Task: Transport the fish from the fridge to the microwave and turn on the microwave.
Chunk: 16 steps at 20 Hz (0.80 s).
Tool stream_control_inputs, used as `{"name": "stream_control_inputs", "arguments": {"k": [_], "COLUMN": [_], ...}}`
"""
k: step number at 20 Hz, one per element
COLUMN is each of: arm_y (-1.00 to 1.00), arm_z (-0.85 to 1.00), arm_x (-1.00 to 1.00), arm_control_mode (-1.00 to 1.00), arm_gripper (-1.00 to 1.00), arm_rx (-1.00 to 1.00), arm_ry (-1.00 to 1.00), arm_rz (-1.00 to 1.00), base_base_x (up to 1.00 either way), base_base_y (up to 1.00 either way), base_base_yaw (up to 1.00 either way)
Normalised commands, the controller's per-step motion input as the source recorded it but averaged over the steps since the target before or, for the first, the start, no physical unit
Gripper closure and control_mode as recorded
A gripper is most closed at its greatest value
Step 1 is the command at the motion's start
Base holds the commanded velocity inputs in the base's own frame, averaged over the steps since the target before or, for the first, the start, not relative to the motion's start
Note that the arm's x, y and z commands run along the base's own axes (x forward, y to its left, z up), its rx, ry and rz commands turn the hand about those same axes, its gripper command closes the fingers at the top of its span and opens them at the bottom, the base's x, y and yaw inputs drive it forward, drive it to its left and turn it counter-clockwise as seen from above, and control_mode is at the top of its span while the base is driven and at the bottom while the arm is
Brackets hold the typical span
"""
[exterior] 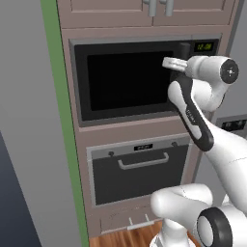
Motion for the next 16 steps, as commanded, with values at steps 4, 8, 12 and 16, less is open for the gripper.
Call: {"name": "stream_control_inputs", "arguments": {"k": [4,8,12,16], "arm_y": [-0.30,-0.34,-0.19,-0.18], "arm_z": [0.00,0.00,0.00,0.00], "arm_x": [-0.02,-0.06,-0.08,-0.03], "arm_control_mode": [-1.00,-1.00,-1.00,-1.00], "arm_gripper": [1.00,1.00,1.00,1.00], "arm_rx": [0.12,0.21,0.24,0.24], "arm_ry": [0.00,0.00,0.00,0.00], "arm_rz": [0.00,0.00,0.00,0.00], "base_base_x": [0.00,0.00,0.00,0.00], "base_base_y": [0.00,0.00,0.00,0.00], "base_base_yaw": [0.00,0.00,0.00,0.00]}}
